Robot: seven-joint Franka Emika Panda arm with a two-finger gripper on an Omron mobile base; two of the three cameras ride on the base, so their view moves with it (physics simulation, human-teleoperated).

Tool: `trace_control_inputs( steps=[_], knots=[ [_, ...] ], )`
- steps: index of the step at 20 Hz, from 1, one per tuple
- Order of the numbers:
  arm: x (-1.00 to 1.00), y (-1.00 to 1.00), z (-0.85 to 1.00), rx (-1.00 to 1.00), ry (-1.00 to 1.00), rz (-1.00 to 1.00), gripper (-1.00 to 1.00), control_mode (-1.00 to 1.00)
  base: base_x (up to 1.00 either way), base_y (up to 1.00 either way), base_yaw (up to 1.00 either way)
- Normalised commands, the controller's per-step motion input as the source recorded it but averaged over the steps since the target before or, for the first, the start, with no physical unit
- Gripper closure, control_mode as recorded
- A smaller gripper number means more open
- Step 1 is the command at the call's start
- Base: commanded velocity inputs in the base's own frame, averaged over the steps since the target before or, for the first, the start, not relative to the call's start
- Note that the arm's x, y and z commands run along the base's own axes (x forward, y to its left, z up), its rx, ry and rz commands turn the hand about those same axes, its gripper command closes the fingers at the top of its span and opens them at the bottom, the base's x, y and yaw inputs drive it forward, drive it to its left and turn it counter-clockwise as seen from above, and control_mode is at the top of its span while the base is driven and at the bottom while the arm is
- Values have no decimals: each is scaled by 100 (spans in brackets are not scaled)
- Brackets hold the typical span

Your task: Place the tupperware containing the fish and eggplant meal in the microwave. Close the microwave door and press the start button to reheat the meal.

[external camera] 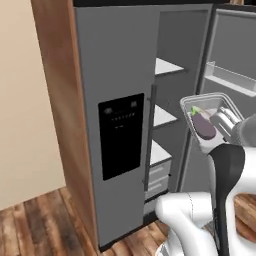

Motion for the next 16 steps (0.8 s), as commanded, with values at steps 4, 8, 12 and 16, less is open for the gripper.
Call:
trace_control_inputs(
  steps=[4,8,12,16],
  knots=[
    [0,0,0,0,0,0,100,100,-51,33,-66],
    [0,0,0,0,0,0,100,100,-55,37,-67],
    [0,0,0,0,0,0,100,100,-46,22,-70],
    [0,0,0,0,0,0,100,100,-9,1,-72]
  ],
)
